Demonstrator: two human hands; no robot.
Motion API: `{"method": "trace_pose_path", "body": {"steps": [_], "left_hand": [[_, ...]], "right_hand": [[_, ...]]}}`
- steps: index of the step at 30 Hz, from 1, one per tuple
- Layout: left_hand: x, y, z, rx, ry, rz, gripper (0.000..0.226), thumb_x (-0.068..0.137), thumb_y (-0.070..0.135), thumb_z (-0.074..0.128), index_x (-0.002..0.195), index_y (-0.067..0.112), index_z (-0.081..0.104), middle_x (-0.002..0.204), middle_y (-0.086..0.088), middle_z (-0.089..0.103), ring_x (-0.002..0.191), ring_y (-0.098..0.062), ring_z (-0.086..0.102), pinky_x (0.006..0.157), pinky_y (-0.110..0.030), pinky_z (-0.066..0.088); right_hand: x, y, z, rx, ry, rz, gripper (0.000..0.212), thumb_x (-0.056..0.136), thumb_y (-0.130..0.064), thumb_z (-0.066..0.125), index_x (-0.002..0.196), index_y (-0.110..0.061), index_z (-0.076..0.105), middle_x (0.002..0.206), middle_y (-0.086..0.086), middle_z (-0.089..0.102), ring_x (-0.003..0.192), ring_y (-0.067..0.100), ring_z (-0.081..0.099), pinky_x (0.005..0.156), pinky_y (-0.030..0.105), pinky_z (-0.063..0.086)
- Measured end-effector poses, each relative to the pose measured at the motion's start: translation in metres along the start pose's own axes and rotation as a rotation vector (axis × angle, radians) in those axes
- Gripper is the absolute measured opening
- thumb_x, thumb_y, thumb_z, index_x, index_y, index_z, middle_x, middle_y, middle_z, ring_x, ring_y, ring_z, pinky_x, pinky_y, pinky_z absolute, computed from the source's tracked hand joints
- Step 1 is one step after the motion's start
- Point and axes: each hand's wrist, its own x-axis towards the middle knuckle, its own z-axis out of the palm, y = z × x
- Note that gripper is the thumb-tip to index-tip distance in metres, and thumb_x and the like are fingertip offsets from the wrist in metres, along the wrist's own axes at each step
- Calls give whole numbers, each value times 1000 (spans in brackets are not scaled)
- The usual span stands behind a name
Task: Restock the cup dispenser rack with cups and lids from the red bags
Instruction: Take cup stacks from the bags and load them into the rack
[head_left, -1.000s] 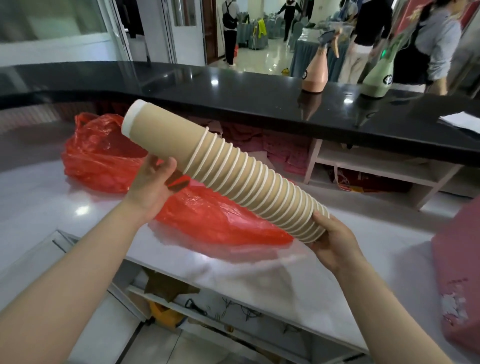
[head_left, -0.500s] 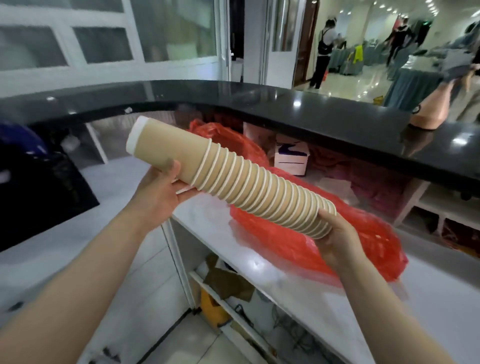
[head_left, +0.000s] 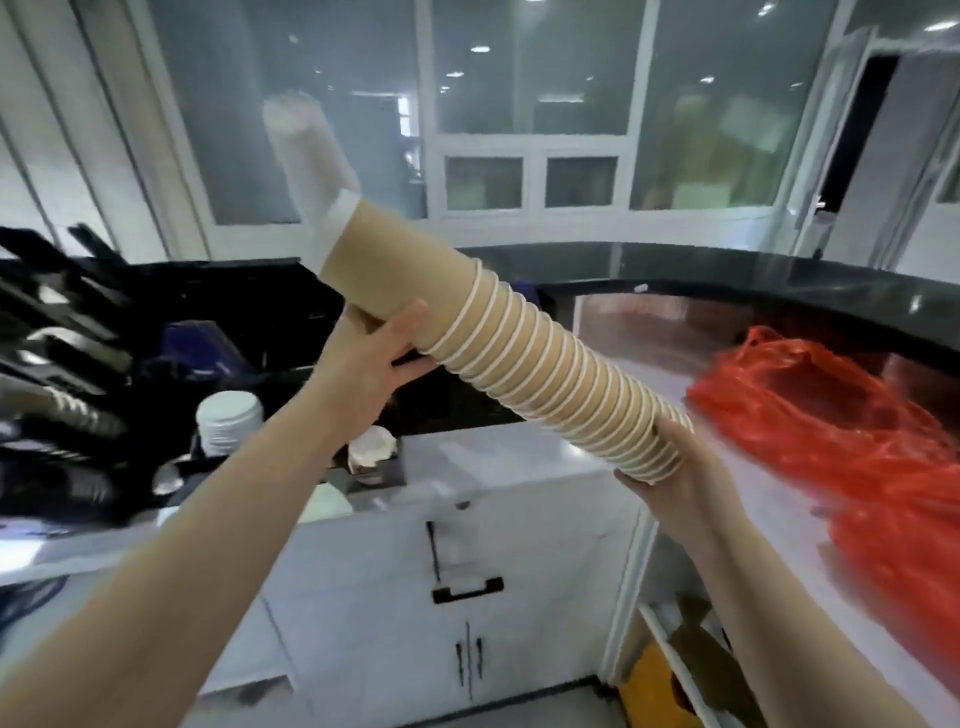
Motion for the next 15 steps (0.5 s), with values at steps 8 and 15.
{"method": "trace_pose_path", "body": {"steps": [8,15], "left_hand": [[-53,114,-148,100,174,158,41,76,29,63,114,21,53,100,6,70,95,-15,67,73,-34,57],[-47,189,-222,49,297,284,56,82,40,65,130,20,46,112,3,64,105,-18,64,91,-48,52]], "right_hand": [[-10,70,178,19,-278,-14,53,77,-26,62,129,-18,54,124,3,65,112,22,63,93,42,49],[8,92,303,54,-350,45,38,97,-21,48,135,-16,50,130,5,61,119,26,58,103,48,42]]}}
